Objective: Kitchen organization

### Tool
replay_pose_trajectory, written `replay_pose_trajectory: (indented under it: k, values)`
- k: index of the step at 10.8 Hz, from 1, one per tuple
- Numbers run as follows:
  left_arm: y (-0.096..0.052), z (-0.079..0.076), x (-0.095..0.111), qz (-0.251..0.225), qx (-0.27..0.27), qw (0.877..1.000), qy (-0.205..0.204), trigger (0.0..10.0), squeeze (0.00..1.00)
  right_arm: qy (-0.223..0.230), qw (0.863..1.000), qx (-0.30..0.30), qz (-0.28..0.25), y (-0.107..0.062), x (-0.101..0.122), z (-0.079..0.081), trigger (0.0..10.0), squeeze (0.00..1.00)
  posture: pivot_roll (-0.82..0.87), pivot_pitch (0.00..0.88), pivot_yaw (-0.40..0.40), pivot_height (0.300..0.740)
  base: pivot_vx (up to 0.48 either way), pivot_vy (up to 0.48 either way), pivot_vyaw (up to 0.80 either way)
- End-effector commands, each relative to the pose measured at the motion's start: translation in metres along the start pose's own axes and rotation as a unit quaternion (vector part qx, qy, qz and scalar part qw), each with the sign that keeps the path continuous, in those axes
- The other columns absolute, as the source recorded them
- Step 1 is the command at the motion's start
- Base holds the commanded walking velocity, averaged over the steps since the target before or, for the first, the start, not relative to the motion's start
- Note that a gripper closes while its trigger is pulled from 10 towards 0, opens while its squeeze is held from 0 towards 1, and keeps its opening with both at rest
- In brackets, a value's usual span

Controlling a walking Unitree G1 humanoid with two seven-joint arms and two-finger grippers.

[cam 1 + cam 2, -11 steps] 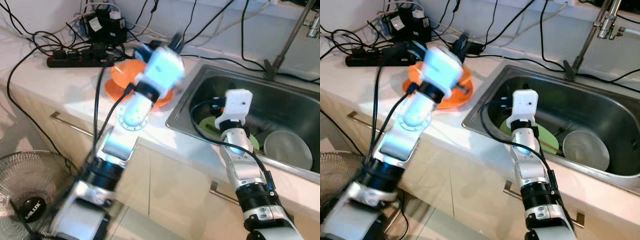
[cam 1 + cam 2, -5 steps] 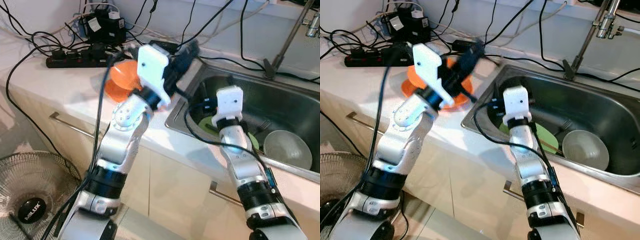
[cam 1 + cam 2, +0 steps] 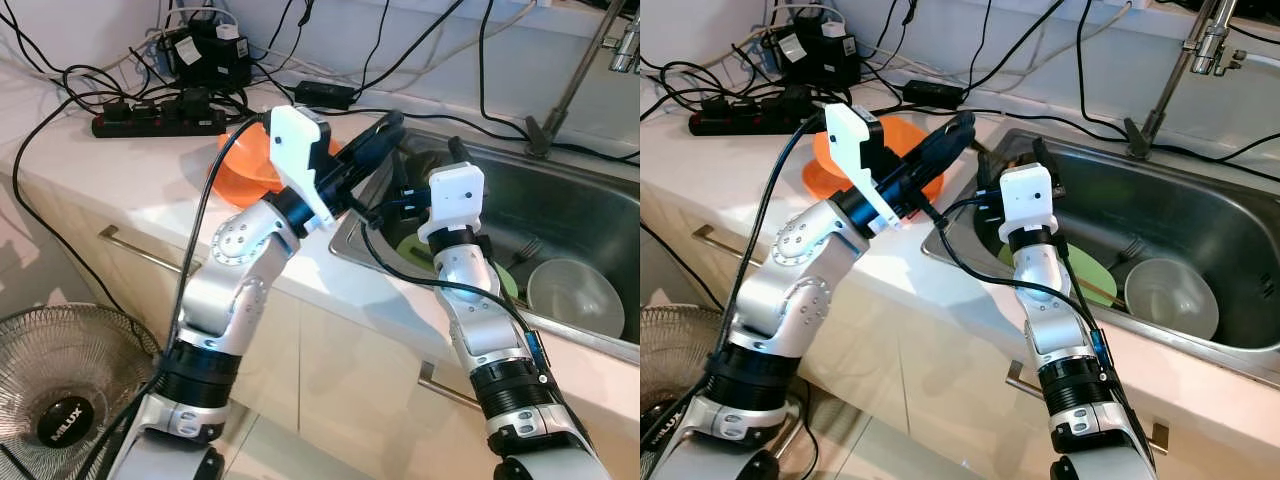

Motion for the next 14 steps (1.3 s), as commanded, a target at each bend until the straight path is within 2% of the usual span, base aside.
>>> replay_pose_trajectory:
  k: [1, 4, 5, 6, 7, 14]
  values:
    - [-0.0025, -0.0003, 0.0009, 0.0, -0.004, 1.0, -0.008, 10.0, 0.0, 0.011, 1.0, -0.002, -0.022, 0.0073, 0.0129, 0.0001, 10.0, 0.0, 0.2, 0.0, -0.006, 0.74, 0.0, 0.0, 0.0]
    - [-0.0036, -0.0031, -0.0019, 0.012, -0.01, 1.0, -0.017, 10.0, 0.0, 0.022, 0.999, -0.007, -0.025, 0.0087, 0.0166, 0.0012, 10.0, 0.0, 0.2, 0.0, 0.001, 0.74, 0.0, 0.0, 0.0]
    - [-0.003, -0.0032, -0.0027, 0.014, -0.01, 1.0, -0.021, 10.0, 0.0, 0.024, 0.999, -0.007, -0.025, 0.0088, 0.0171, 0.0012, 4.2, 0.0, 0.2, 0.0, 0.004, 0.74, 0.0, 0.0, 0.0]
    - [-0.0025, -0.0034, -0.003, 0.015, -0.01, 1.0, -0.023, 10.0, 0.0, 0.026, 0.999, -0.008, -0.024, 0.009, 0.0174, 0.0014, 1.1, 0.0, 0.2, 0.0, 0.005, 0.74, 0.0, 0.0, 0.0]
    - [-0.0028, -0.0026, -0.0039, 0.017, -0.006, 1.0, -0.022, 10.0, 0.0, 0.027, 0.999, -0.008, -0.024, 0.009, 0.0175, 0.0016, 0.0, 0.0, 0.2, 0.0, 0.005, 0.74, 0.0, 0.0, 0.0]
    - [-0.0033, -0.0008, -0.0054, 0.021, 0.0, 1.0, -0.019, 10.0, 0.0, 0.03, 0.999, -0.005, -0.02, 0.0084, 0.0168, 0.0029, 0.0, 0.0, 0.2, 0.008, 0.009, 0.74, 0.0, 0.0, 0.0]
Point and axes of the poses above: a point about 5 cm out from each wrist's last joint towards the gripper, its own y axis pointing out of the wrist towards the gripper, its own x axis along the axis of the wrist's last joint, z = x × y, the point moved 2 cm from there along y, pointing out of the wrist towards the gripper, and after that the axes turned 3 degrees about -y, right-handed, at the moved point
